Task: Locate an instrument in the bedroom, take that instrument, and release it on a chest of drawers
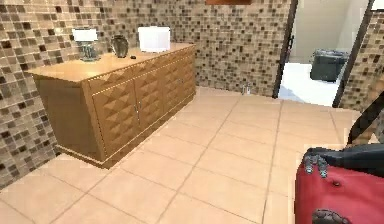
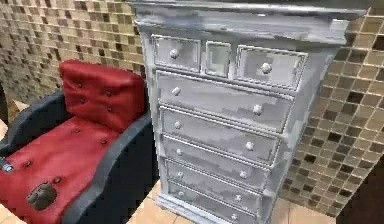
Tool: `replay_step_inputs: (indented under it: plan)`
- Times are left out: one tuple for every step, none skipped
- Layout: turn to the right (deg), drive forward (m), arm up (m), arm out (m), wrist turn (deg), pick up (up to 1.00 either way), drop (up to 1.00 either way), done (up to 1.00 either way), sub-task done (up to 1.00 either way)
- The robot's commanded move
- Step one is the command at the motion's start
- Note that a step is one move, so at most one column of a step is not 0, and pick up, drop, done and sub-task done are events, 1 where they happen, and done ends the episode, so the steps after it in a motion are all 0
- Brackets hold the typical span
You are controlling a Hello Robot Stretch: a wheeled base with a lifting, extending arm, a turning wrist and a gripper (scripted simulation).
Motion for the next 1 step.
replay_step_inputs:
  plan:
    - [45.0,0.00,0.00,0.00,0.0,0.00,0.00,0.00,0.00]
